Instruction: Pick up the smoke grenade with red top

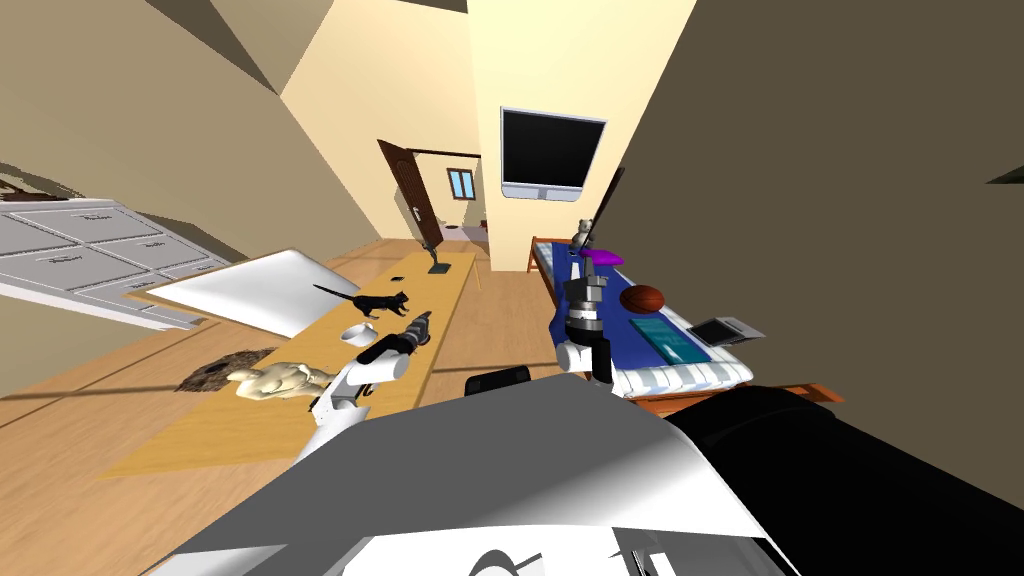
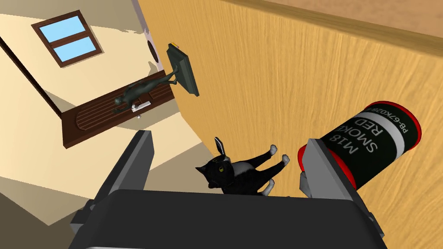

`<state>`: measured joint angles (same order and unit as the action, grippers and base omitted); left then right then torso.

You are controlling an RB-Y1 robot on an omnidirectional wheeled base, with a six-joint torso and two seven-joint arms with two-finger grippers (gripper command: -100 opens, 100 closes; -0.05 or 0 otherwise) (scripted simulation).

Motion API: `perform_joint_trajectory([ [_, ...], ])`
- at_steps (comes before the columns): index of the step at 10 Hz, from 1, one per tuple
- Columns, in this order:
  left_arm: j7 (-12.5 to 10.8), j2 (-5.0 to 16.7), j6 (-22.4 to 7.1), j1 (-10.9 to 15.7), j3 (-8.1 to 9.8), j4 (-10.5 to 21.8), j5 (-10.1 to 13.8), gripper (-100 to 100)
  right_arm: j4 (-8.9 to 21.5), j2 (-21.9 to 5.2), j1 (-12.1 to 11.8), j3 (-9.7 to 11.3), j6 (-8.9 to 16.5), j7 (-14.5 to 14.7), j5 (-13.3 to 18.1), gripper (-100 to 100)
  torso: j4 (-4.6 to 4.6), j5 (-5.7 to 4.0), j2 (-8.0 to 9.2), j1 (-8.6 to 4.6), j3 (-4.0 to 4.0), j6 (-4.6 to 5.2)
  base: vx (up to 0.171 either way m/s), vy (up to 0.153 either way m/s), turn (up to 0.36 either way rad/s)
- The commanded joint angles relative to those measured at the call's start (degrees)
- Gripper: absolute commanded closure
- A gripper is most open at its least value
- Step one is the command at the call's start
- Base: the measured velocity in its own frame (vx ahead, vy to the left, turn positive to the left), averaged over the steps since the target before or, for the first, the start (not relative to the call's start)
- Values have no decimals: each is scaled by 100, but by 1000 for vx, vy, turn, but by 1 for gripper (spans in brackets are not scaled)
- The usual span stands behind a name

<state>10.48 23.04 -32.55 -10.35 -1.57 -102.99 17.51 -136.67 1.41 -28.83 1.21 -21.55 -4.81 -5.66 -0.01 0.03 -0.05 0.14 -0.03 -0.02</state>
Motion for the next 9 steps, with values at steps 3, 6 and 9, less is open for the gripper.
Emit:
perform_joint_trajectory([
  [3, 6, 166, -577, 132, 52, 282, 140, -100, 0, 0, 0, 0, 0, 0, 0, 0, 0, 0, 0, 0, 0, -1, 12, 34, -62],
  [6, -4, 305, -984, 219, 100, 489, 235, -100, 0, 0, 0, 0, 0, 0, 0, 0, -1, 1, -2, 0, -1, -1, 18, 35, -58],
  [9, -35, 514, -1515, 316, 175, 768, 348, -100, 0, 0, -1, -1, 0, 0, 0, 0, -1, 4, -7, 16, -4, -2, 26, 70, -71],
])
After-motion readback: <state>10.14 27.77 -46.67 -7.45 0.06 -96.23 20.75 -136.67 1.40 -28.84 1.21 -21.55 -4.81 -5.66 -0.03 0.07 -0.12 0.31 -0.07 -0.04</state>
